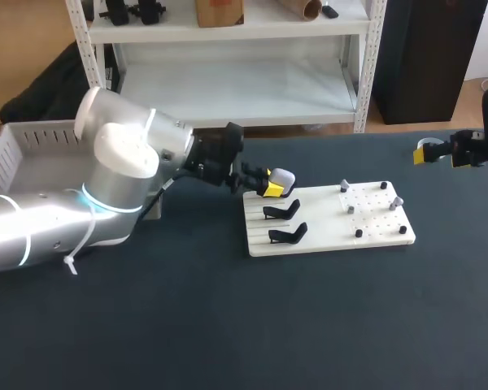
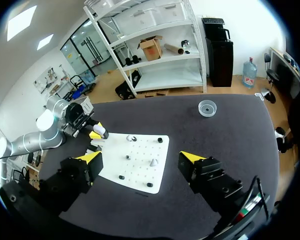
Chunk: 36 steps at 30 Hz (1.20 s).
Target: Pick up each earbud case from the left stands, insert the matching earbuds, close the lid, and place the case in the box.
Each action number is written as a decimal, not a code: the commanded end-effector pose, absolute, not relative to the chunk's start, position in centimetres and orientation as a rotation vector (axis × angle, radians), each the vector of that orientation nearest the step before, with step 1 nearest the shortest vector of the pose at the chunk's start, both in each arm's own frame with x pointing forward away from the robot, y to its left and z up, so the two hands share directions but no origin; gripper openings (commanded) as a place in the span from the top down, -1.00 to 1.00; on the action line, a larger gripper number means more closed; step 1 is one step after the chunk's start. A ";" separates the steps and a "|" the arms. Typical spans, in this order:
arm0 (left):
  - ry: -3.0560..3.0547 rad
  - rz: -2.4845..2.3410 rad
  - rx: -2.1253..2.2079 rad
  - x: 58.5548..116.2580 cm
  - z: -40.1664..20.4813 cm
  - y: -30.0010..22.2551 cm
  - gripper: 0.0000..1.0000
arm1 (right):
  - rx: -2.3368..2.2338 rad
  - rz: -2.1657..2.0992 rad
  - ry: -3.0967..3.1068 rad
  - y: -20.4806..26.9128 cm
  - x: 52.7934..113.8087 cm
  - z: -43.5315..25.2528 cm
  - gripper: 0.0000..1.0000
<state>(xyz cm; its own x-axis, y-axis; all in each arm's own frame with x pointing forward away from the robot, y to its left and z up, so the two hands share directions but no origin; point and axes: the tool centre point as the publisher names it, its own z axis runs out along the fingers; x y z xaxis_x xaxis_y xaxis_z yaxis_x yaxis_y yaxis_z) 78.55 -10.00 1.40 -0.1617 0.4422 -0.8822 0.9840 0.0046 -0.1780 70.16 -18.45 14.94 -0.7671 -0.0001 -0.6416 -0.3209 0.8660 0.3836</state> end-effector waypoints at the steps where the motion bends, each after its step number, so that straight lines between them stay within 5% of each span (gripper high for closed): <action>1: 1.658 -1.123 1.484 78.7 1.2 -9.9 1.00 | -0.231 0.637 2.375 -18.5 70.1 15.0 -1.00; 13: 1.588 -1.088 1.458 78.6 5.3 -9.1 1.00 | -0.231 0.637 2.375 -18.5 70.1 15.0 -1.00; 24: 1.591 -0.949 1.444 76.2 10.4 -11.6 1.00 | -0.366 0.714 2.386 -8.3 70.1 14.0 -1.00; 36: 1.532 -0.884 1.493 74.7 11.4 -13.8 1.00 | -0.481 0.727 2.430 -3.2 70.1 13.5 -1.00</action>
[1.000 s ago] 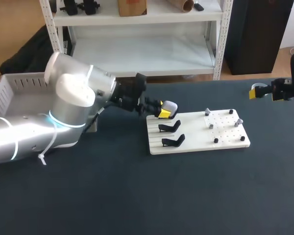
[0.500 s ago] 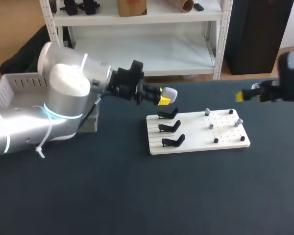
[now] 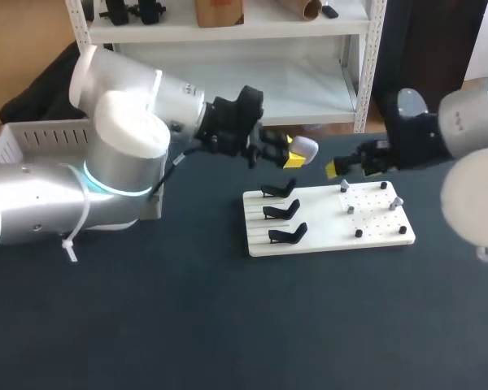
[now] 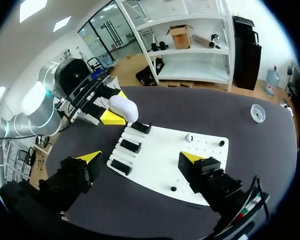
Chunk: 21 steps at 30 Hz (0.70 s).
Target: Pick up each earbud case from the left stands, insert the matching earbuds, close the lid, and place the case in the box.
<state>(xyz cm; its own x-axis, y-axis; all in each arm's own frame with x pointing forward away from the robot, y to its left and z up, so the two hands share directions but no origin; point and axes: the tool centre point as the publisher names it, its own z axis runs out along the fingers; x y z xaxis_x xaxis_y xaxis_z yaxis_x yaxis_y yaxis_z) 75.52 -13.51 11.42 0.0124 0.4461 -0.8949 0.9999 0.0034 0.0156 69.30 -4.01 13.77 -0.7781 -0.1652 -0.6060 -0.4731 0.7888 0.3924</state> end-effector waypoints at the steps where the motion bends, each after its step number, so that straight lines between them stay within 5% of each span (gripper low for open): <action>1: 1.529 -0.887 1.493 74.5 11.4 -13.9 1.00 | -0.482 0.727 2.429 -3.1 70.2 13.5 -1.00; 21: 1.475 -0.907 1.518 72.0 11.8 -13.7 1.00 | -0.491 0.738 2.456 -2.3 71.5 13.4 -1.00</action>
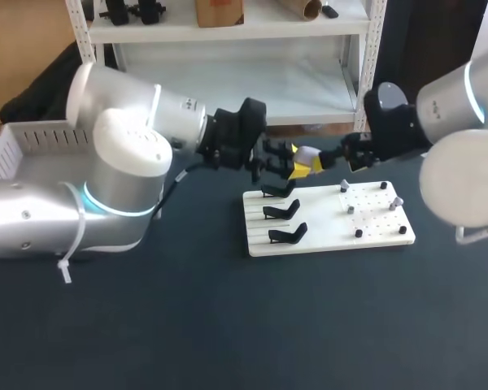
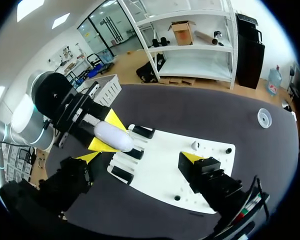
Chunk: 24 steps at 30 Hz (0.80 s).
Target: Pick up each earbud case from the left stands, insert the matching earbuds, close the lid, and place the case in the box.
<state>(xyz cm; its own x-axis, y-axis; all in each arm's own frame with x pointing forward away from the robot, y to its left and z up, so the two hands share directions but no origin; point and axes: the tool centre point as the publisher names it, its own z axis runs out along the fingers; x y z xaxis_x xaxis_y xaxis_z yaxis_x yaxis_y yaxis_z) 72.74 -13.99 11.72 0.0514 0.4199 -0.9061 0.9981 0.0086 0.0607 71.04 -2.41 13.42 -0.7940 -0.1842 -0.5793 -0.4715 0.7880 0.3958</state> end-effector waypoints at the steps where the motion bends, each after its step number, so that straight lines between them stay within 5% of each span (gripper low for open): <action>1: 1.469 -0.913 1.521 71.8 11.8 -13.7 1.00 | -0.491 0.738 2.455 -2.2 71.6 13.4 -1.00; 11: 1.452 -0.937 1.538 70.8 11.6 -13.7 1.00 | -0.476 0.686 2.431 -3.2 72.0 14.6 -1.00; 24: 1.313 -1.157 1.354 71.5 12.9 -10.9 1.00 | -0.492 0.182 2.629 -11.0 69.2 11.7 -1.00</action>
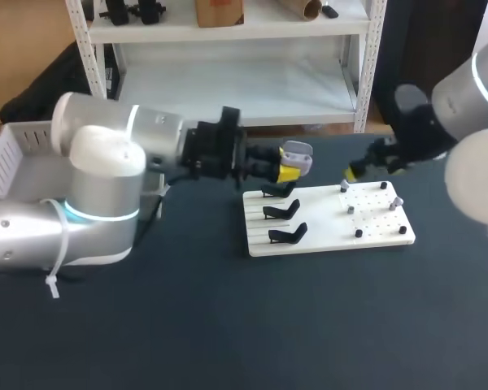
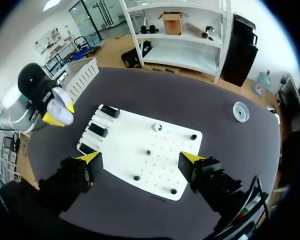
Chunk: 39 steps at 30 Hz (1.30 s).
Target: Pick up each earbud case from the left stands, insert the matching earbuds, close the lid, and place the case in the box.
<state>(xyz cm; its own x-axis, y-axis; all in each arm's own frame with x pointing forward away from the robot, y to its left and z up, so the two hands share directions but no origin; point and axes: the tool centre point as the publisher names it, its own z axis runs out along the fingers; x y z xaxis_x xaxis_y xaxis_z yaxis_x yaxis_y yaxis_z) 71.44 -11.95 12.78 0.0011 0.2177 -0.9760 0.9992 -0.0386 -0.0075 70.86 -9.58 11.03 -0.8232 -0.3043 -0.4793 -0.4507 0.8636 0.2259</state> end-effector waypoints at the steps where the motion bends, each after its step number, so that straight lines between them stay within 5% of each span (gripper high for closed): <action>1: 1.310 -1.162 1.337 71.7 13.1 -10.7 1.00 | -0.503 0.168 2.641 -11.4 69.1 11.4 -1.00; 13: 1.228 -1.240 1.287 72.8 14.9 -8.9 1.00 | -0.534 -0.024 2.790 -14.2 68.6 7.8 -1.00; 14: 1.217 -1.252 1.279 72.8 15.0 -8.8 1.00 | -0.538 -0.039 2.803 -14.3 68.6 7.5 -0.92; 15: 1.209 -1.262 1.271 72.8 15.2 -8.7 1.00 | -0.546 -0.058 2.811 -14.5 68.6 7.3 -0.56; 16: 1.215 -1.263 1.263 72.9 15.3 -8.6 1.00 | -0.546 -0.058 2.814 -14.6 68.7 7.2 -0.46; 21: 1.245 -1.255 1.225 72.9 15.6 -8.3 1.00 | -0.537 -0.051 2.842 -15.0 68.7 6.6 -0.48; 28: 1.263 -1.245 1.222 72.9 15.5 -8.2 1.00 | -0.545 -0.054 2.873 -15.8 69.3 5.2 0.04; 39: 1.263 -1.245 1.222 72.9 15.5 -8.2 1.00 | -0.724 -0.095 2.867 -15.9 71.0 3.9 0.04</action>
